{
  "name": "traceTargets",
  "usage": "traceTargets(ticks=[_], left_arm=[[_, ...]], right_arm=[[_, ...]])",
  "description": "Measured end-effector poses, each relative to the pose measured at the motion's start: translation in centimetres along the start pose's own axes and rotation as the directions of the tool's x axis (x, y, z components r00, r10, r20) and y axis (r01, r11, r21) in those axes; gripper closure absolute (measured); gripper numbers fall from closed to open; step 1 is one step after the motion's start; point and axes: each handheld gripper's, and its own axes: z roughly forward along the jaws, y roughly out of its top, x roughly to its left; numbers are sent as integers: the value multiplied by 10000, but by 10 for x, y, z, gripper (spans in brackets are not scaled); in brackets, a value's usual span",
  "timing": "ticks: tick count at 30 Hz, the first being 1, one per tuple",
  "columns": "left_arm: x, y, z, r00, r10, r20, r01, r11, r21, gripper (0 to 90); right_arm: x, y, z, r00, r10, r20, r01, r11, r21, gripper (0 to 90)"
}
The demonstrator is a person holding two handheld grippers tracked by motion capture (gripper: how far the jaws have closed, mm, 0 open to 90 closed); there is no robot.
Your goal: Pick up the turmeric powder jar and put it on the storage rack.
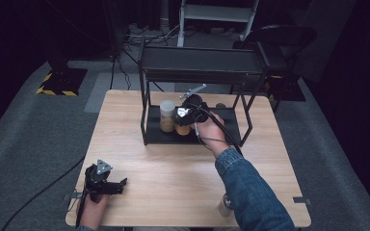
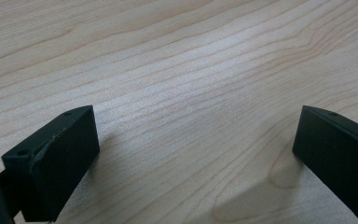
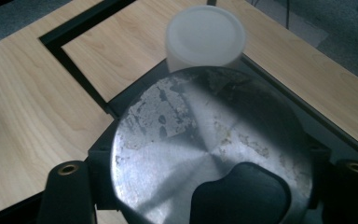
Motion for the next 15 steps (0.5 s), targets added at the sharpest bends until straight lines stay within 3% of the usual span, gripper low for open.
traceTargets(ticks=[15], left_arm=[[0, 0, 0, 10000, 33, 9, -33, 10000, 30, 2]], right_arm=[[-22, 10, 51, 9985, 374, 402, -401, 9968, 693, 311]])
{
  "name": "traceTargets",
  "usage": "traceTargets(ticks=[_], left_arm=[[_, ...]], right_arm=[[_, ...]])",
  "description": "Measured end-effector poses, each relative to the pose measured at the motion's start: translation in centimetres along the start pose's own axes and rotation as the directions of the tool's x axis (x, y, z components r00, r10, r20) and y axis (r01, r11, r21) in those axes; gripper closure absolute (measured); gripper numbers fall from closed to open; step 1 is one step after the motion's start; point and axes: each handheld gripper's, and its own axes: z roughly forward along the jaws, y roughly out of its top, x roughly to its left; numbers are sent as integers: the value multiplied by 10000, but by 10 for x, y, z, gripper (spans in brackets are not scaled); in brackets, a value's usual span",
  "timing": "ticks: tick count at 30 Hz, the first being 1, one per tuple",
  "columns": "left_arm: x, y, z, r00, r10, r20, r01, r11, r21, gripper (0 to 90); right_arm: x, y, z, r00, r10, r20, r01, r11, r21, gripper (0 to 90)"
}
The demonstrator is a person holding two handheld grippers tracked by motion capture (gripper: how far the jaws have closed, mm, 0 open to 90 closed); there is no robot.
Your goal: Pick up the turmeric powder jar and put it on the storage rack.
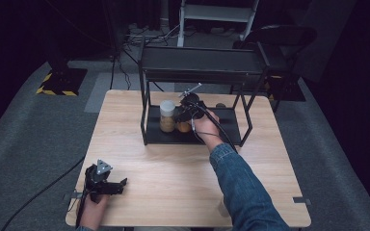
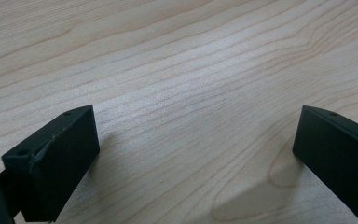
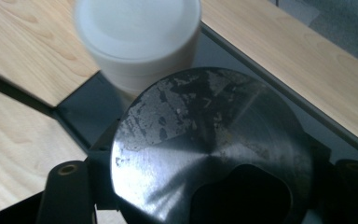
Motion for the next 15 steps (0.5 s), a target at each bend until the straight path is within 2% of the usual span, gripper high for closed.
traceTargets(ticks=[8, 15], left_arm=[[0, 0, 0, 10000, 11, -6, -11, 10000, -9, 2], [0, 0, 0, 10000, -37, -5, 37, 10000, -27, 2]], right_arm=[[-8, 0, 21, 9995, 152, 277, -158, 9996, 224, 311], [-14, -5, 35, 9991, 351, 236, -359, 9988, 327, 311]])
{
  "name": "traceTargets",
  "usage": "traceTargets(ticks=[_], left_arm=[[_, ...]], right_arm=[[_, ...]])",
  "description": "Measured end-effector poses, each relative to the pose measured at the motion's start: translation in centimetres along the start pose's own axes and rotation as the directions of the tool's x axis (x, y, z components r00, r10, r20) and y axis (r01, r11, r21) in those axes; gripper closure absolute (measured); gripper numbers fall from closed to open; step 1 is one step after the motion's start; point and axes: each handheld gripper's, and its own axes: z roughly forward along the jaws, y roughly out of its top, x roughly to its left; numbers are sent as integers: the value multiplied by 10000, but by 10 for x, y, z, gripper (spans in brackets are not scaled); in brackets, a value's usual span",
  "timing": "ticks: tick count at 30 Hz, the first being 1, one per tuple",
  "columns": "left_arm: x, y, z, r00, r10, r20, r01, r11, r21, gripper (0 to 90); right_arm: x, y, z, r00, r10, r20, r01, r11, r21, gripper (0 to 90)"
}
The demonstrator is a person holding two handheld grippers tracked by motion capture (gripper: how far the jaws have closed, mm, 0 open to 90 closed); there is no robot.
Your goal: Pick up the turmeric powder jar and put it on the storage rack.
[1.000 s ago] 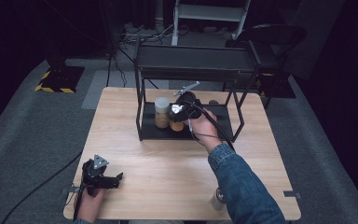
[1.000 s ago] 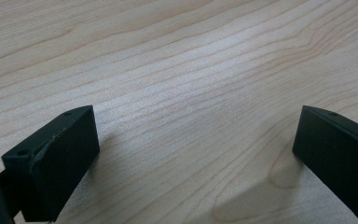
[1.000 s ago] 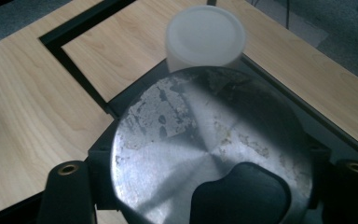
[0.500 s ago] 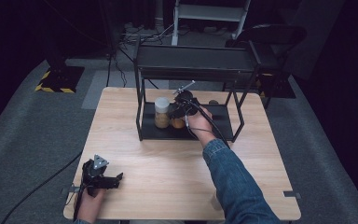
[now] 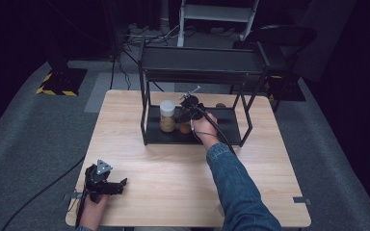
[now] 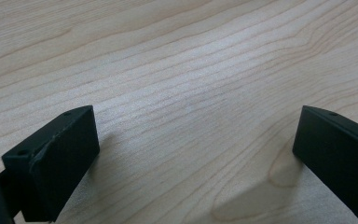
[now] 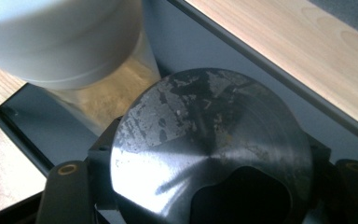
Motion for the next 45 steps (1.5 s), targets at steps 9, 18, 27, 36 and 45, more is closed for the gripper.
traceTargets(ticks=[9, 18, 27, 36, 45], left_arm=[[0, 0, 0, 10000, 1, 2, -1, 10000, 12, 2], [0, 0, 0, 10000, 28, 3, -28, 10000, 8, 2], [0, 0, 0, 10000, 20, 3, -20, 10000, 6, 2], [2, 0, -1, 9996, 200, 174, -201, 9998, 34, 2], [2, 0, -1, 9997, 195, 173, -195, 9998, 33, 2]], right_arm=[[-10, -10, 5, 9989, 375, -266, -383, 9988, -300, 307], [-12, -25, -11, 9921, 1163, -462, -1200, 9890, -867, 100], [0, -49, -54, 9989, 443, -177, -463, 9900, -1334, 63], [-5, -85, -97, 9989, 419, -210, -449, 9835, -1755, 60], [-7, -122, -141, 9993, 370, -7, -361, 9716, -2339, 54]])
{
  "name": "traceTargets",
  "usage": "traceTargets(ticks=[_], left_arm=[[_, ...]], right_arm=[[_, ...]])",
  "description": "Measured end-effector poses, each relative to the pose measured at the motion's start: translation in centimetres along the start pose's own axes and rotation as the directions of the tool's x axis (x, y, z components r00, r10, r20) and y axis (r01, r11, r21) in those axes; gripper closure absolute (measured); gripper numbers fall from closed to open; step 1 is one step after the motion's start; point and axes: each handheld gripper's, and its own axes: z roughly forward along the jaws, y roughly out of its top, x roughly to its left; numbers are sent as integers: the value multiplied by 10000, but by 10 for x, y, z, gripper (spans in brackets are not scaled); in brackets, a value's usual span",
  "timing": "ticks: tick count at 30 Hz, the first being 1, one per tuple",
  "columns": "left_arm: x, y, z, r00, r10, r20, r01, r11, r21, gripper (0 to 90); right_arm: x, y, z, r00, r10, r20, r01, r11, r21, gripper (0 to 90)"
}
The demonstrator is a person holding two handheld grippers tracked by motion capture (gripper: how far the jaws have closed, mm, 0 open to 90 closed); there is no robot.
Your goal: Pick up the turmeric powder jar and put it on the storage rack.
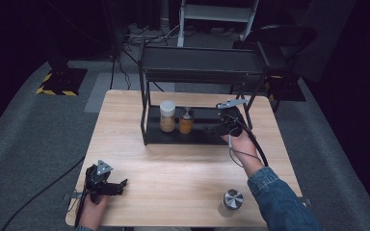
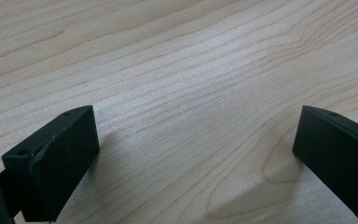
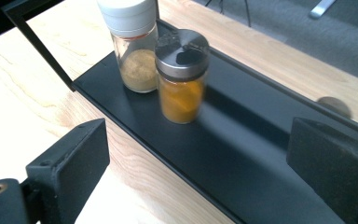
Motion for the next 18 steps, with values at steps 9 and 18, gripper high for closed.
traceTargets(ticks=[9, 18], left_arm=[[0, 0, 0, 10000, 5, -1, -5, 10000, 0, 2], [-1, 0, 0, 10000, 0, -24, 0, 10000, -11, 2]], right_arm=[[-10, -28, -40, 9994, 165, 302, -150, 9987, -478, 33], [-18, -58, -79, 9987, 337, 394, -303, 9959, -847, 19]])
